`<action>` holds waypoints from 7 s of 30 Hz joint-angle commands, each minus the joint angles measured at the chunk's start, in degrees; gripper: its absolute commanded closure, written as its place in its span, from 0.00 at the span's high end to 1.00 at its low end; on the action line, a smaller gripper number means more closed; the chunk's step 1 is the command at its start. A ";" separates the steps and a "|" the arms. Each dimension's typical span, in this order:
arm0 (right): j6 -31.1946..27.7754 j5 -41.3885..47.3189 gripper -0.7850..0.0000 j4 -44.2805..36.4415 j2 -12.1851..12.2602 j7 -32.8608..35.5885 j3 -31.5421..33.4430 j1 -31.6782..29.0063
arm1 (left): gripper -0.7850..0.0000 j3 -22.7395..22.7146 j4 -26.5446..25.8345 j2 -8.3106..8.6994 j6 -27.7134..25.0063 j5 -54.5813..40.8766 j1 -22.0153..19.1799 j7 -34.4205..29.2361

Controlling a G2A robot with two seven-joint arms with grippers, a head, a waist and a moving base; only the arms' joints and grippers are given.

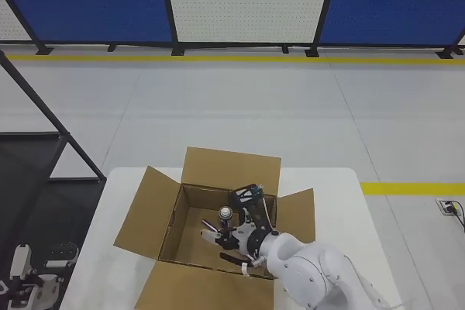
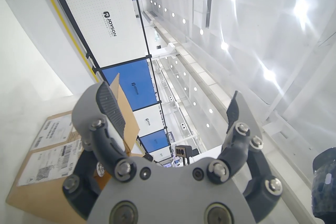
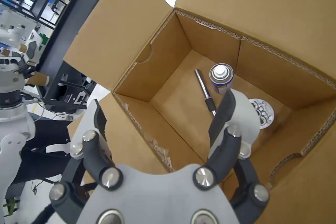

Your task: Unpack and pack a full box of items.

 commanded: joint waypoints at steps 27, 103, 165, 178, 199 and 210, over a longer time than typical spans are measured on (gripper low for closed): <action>6.81 -5.30 1.00 15.87 -4.24 -1.84 -10.45 7.22 | 1.00 -0.59 0.27 -0.18 1.62 -1.47 -0.09 -0.45; 11.63 -27.31 0.00 -30.04 -5.74 -15.27 29.41 -36.68 | 1.00 -0.90 -0.14 -0.68 1.15 -3.55 0.60 0.36; 14.01 -45.34 0.00 8.44 -6.04 1.36 35.85 -22.72 | 1.00 -0.90 -0.14 -0.68 1.15 -3.55 0.60 0.36; 13.78 -42.54 0.31 10.69 -6.34 0.05 37.44 -22.46 | 1.00 -0.90 -0.14 -0.68 1.15 -3.55 0.60 0.36; 14.98 -40.16 0.86 0.88 -6.67 -2.36 40.07 -25.42 | 1.00 -0.90 -0.14 -0.68 1.15 -3.55 0.60 0.36; 2.34 -32.11 1.00 -20.63 -6.36 -3.23 40.43 -31.35 | 1.00 -0.90 -0.14 -0.68 1.15 -3.55 0.60 0.36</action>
